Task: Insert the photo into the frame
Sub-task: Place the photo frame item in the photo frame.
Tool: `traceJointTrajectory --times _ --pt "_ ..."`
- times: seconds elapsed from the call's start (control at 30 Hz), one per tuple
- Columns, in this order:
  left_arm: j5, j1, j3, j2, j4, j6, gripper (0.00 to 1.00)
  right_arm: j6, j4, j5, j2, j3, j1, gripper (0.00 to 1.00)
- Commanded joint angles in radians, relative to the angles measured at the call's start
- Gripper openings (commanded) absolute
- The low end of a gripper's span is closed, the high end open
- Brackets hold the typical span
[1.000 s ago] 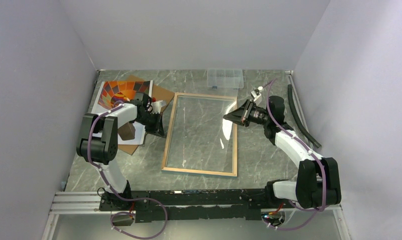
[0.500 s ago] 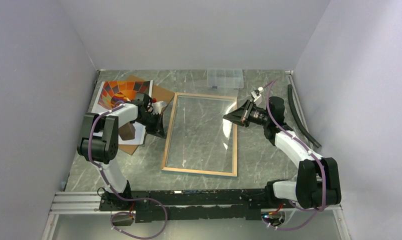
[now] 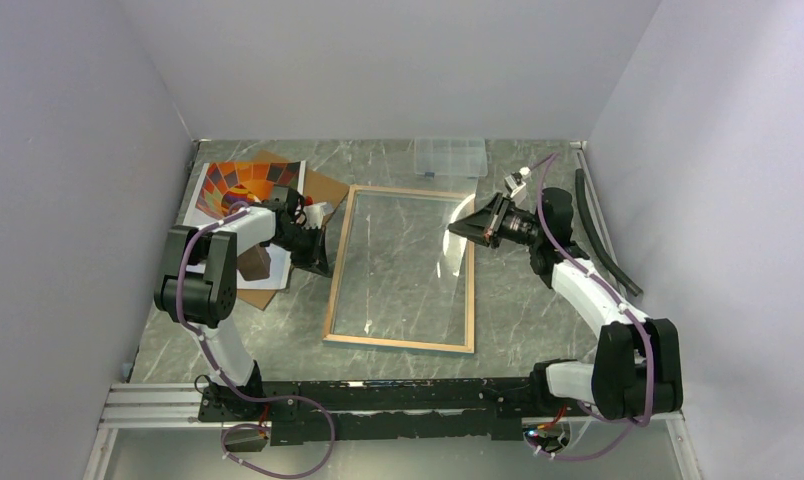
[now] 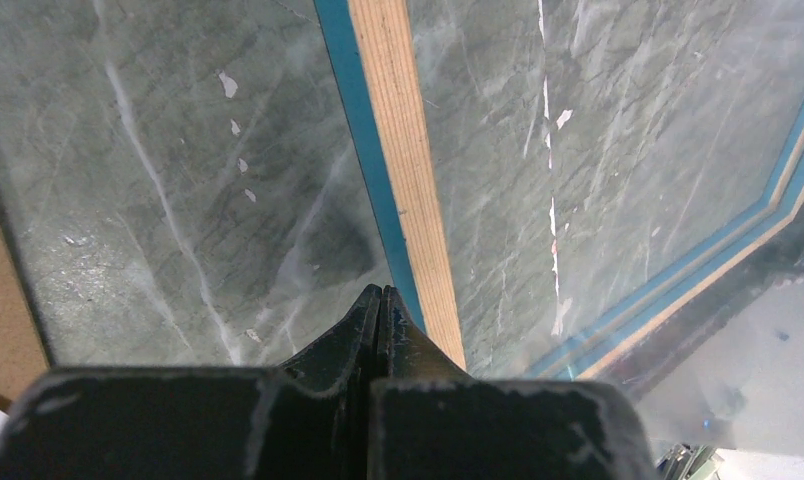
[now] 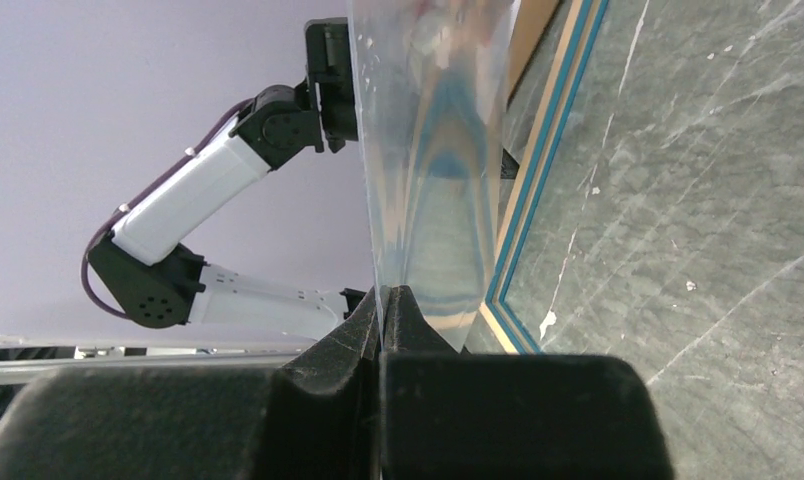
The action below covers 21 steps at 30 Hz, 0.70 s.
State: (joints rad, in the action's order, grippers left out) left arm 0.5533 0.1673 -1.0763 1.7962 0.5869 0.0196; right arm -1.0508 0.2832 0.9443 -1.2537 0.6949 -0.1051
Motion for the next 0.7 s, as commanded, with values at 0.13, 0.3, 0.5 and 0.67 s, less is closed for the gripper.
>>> traceJointTrajectory --times 0.13,0.3,0.5,0.67 --pt "0.006 0.005 -0.001 0.003 0.0 -0.007 0.03 -0.021 0.089 0.019 0.019 -0.014 0.005 0.0" --pt "0.005 0.005 -0.002 0.0 0.0 -0.007 0.03 -0.029 0.113 0.02 -0.004 -0.039 0.002 0.0" --pt "0.005 0.006 -0.007 0.005 0.002 -0.007 0.03 -0.037 0.127 0.024 -0.014 -0.049 -0.004 0.0" --pt "0.006 0.006 -0.013 0.009 0.001 -0.008 0.03 -0.03 0.121 0.03 -0.017 -0.059 -0.007 0.0"
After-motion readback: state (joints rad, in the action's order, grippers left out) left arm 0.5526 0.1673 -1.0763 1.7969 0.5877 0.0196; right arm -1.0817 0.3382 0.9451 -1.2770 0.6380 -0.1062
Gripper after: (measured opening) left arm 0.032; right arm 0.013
